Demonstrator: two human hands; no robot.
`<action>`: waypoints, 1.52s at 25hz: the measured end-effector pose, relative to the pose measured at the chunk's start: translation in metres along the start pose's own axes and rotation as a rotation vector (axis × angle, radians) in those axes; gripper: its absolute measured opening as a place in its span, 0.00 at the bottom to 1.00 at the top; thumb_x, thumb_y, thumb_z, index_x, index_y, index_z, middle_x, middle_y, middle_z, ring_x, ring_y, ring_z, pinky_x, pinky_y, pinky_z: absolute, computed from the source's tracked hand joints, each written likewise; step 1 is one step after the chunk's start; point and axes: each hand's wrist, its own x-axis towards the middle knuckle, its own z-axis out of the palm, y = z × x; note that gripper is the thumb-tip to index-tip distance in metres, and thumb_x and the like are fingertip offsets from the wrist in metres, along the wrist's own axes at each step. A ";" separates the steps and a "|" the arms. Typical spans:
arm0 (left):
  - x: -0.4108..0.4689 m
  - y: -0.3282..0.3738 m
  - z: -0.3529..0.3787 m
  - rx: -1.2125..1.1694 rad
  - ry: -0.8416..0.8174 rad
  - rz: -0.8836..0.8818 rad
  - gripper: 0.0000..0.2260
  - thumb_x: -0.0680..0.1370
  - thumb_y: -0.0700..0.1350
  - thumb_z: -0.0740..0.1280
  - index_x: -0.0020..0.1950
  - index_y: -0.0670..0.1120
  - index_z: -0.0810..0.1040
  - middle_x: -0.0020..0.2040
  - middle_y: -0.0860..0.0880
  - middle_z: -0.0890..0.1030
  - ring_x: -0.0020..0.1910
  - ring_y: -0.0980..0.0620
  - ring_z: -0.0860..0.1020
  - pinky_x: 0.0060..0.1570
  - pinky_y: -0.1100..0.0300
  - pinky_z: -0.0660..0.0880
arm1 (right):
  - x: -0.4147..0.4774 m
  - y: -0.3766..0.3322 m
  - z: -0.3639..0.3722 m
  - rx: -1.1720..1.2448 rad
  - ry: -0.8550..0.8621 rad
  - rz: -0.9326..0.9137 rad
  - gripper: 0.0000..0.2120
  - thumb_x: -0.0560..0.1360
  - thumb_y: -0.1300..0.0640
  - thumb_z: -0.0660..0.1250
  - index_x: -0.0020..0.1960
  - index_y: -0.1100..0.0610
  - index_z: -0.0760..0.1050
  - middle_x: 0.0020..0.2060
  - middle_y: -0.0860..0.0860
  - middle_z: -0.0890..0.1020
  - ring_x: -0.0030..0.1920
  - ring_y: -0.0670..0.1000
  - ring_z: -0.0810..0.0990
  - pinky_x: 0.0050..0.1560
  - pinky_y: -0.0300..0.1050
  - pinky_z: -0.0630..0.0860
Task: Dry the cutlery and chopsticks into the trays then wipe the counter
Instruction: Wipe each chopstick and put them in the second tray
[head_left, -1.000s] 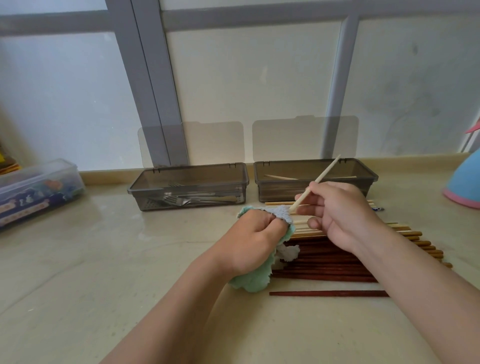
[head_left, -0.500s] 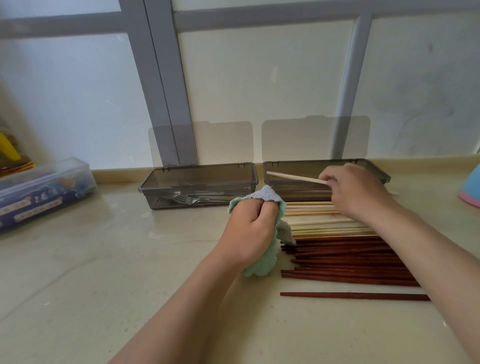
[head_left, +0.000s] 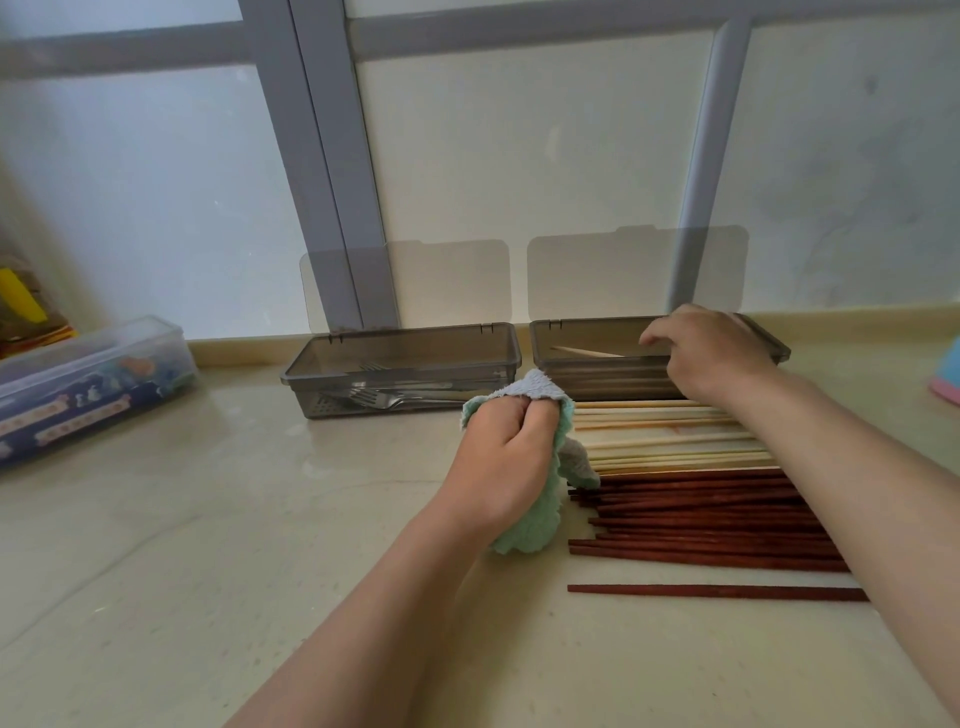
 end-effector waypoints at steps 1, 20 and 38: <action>0.000 0.001 0.000 0.005 -0.001 0.003 0.22 0.83 0.43 0.57 0.28 0.48 0.60 0.26 0.50 0.63 0.25 0.55 0.60 0.26 0.62 0.60 | -0.003 0.000 0.001 0.030 0.019 -0.005 0.21 0.79 0.69 0.60 0.64 0.51 0.79 0.65 0.53 0.77 0.66 0.60 0.73 0.68 0.59 0.71; 0.006 -0.009 0.002 -0.005 0.076 -0.029 0.22 0.83 0.44 0.55 0.41 0.37 0.83 0.37 0.48 0.86 0.37 0.54 0.82 0.38 0.62 0.78 | -0.063 -0.001 0.001 0.027 -0.286 -0.068 0.06 0.81 0.56 0.66 0.48 0.50 0.81 0.49 0.47 0.80 0.51 0.51 0.77 0.51 0.47 0.74; 0.002 -0.002 0.000 -0.009 0.130 -0.070 0.21 0.84 0.45 0.56 0.38 0.35 0.77 0.29 0.49 0.79 0.26 0.56 0.75 0.27 0.63 0.71 | -0.063 0.006 -0.005 0.086 -0.370 -0.063 0.07 0.81 0.52 0.65 0.44 0.49 0.75 0.45 0.46 0.79 0.47 0.49 0.77 0.50 0.50 0.75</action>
